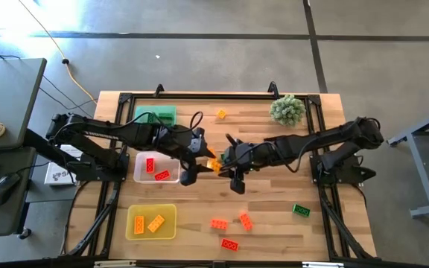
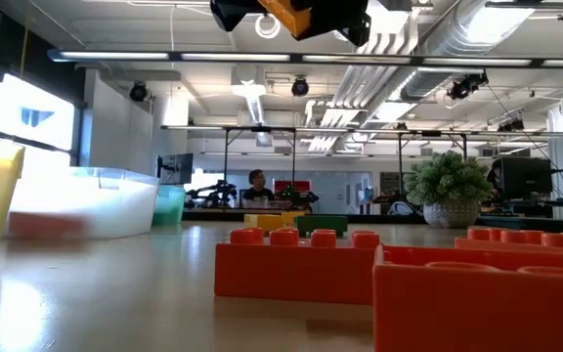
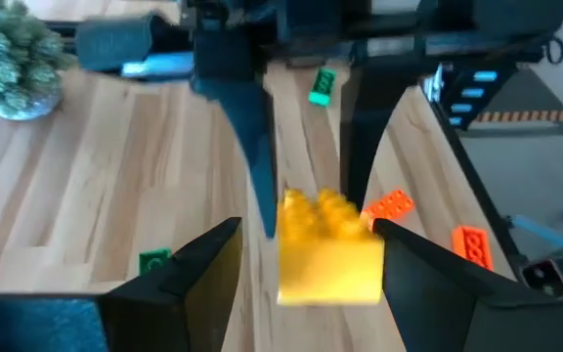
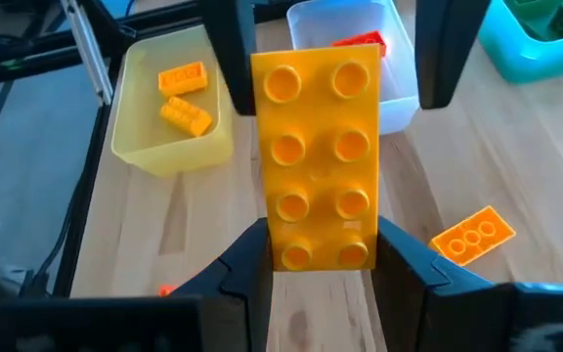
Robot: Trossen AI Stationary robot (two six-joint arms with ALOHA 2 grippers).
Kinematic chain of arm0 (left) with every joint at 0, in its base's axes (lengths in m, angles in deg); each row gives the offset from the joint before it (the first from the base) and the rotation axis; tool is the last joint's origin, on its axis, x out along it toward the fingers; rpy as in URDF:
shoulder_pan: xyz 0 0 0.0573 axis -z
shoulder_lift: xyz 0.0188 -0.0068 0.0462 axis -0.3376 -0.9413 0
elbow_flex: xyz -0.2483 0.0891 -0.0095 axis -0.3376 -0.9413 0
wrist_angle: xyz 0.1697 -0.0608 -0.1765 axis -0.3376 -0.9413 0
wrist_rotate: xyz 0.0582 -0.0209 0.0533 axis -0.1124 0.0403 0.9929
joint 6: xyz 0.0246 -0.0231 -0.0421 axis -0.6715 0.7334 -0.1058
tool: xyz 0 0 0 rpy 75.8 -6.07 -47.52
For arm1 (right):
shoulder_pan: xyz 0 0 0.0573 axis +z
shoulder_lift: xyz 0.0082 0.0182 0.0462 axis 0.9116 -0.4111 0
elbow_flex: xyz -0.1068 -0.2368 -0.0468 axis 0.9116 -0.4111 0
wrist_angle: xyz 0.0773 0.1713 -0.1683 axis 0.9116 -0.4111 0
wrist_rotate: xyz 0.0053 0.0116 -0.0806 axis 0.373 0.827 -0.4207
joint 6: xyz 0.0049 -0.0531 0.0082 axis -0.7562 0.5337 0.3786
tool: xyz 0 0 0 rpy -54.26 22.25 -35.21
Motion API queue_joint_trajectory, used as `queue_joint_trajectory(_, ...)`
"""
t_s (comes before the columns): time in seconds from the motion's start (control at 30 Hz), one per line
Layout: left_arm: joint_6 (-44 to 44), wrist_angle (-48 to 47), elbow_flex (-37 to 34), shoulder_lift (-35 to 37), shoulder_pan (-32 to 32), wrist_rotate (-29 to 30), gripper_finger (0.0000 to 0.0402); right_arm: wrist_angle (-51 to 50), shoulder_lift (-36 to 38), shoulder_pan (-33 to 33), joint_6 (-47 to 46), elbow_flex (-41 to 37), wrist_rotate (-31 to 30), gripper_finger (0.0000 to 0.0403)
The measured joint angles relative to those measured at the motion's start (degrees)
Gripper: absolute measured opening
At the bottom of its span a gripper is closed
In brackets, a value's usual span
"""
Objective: Sort & place blocks by color
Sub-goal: Put the yellow game piece into the yellow bin
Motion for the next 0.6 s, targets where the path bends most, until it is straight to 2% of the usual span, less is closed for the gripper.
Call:
queue_joint_trajectory(0.23, 0.59, -0.07, 0.00, 0.00, -1.14, 0.01, 0.0197, 0.19, 0.00, -1.30, 2.99, -0.07, 1.23, 0.0109)
queue_joint_trajectory(0.5, 0.56, -0.53, 0.00, 0.00, -2.08, -1.89, 0.0119, 0.09, -0.02, -2.12, 4.10, -0.11, 1.46, 0.0109)
queue_joint_trajectory(0.6, 0.57, -0.62, 0.00, 0.00, -2.09, -1.59, 0.0111, 0.02, -0.02, -2.22, 4.45, -0.11, 2.23, 0.0109)
